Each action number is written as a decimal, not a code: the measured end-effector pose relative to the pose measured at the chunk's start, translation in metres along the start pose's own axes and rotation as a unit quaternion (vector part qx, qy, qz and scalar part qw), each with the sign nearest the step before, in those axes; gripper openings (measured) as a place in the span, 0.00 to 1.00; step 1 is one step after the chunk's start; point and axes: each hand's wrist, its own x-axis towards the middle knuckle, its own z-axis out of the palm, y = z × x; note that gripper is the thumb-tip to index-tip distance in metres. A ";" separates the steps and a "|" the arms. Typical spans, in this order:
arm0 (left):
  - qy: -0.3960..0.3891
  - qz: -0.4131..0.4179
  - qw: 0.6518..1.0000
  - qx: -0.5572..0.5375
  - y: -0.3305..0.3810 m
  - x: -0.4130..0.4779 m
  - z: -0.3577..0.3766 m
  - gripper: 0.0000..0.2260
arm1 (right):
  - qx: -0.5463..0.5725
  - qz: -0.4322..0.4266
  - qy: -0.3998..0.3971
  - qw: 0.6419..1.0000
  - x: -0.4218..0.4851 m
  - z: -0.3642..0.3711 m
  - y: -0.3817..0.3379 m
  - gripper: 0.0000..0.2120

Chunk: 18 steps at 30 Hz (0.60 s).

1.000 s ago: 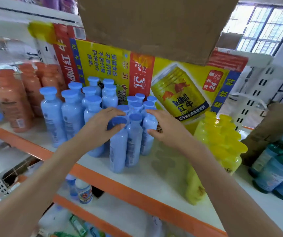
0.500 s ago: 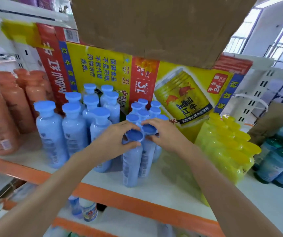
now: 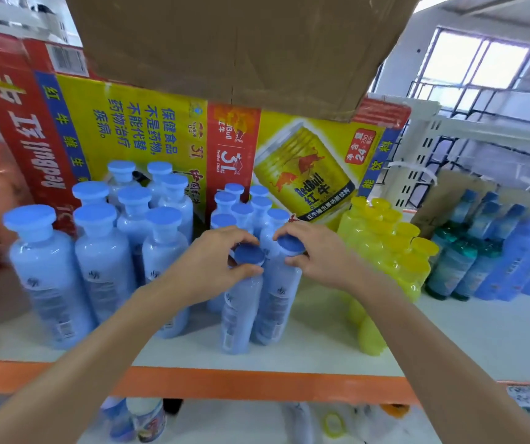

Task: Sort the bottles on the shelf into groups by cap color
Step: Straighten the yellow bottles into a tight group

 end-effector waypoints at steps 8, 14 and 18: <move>-0.052 0.041 0.998 0.000 0.023 0.040 0.013 0.16 | 0.000 0.049 -0.012 0.999 -0.015 -0.034 0.034 0.17; -0.102 0.050 0.992 0.050 0.040 0.082 0.024 0.17 | 0.004 0.051 -0.009 0.999 -0.005 -0.060 0.074 0.17; -0.131 0.049 0.987 0.085 0.050 0.116 0.027 0.17 | 0.010 0.033 0.005 0.999 0.015 -0.077 0.103 0.17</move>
